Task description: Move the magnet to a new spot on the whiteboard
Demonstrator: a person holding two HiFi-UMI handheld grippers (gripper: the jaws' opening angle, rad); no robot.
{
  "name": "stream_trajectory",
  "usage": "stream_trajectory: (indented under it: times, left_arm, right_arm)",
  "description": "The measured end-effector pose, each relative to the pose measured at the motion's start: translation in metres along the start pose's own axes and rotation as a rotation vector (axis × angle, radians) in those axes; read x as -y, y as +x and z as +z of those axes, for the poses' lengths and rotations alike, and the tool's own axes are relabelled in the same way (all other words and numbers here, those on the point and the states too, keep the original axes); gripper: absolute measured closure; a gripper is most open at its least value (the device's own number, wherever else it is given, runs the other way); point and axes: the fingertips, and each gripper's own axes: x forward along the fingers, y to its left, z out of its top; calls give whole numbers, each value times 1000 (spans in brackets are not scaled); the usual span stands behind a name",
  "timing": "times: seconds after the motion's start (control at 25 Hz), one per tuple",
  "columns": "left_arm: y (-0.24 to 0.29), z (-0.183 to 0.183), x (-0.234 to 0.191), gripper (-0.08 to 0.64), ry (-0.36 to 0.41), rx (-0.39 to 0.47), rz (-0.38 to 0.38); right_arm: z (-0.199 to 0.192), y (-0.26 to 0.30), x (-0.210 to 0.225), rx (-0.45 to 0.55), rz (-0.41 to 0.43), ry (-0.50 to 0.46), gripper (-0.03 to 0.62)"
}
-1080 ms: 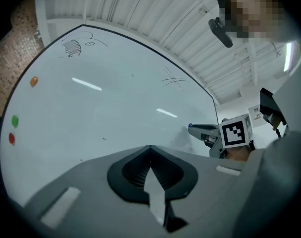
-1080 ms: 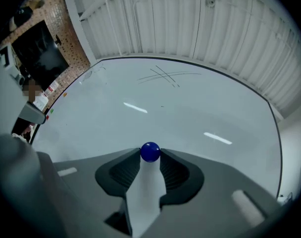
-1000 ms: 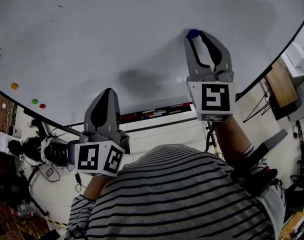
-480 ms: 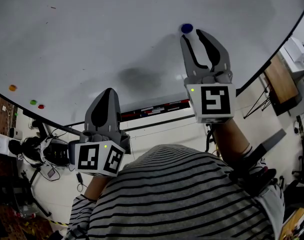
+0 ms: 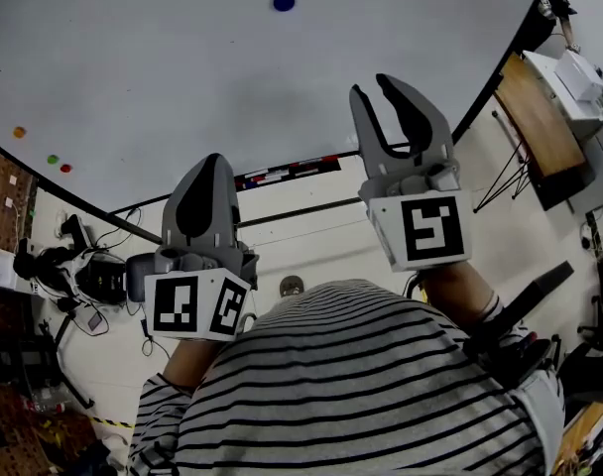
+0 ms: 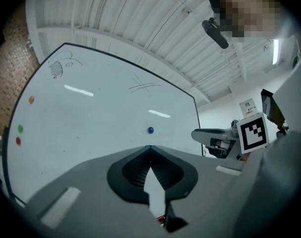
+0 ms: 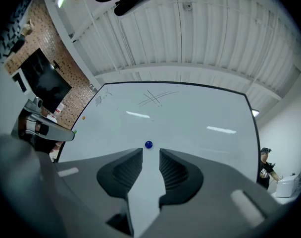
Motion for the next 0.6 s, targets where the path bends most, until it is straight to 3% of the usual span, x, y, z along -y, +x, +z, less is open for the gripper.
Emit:
stream_trajectory:
  times: [0.24, 0.32, 0.6]
  left_arm:
    - [-43, 2, 72, 544, 51, -6, 28]
    - [-54, 1, 88, 544, 73, -15, 36]
    - [-84, -4, 94, 544, 155, -39, 74]
  right_arm:
    - [0, -82, 11, -31, 53, 51, 522]
    - [1, -102, 12, -32, 55, 75, 572]
    - [0, -133, -21, -72, 108, 145, 592]
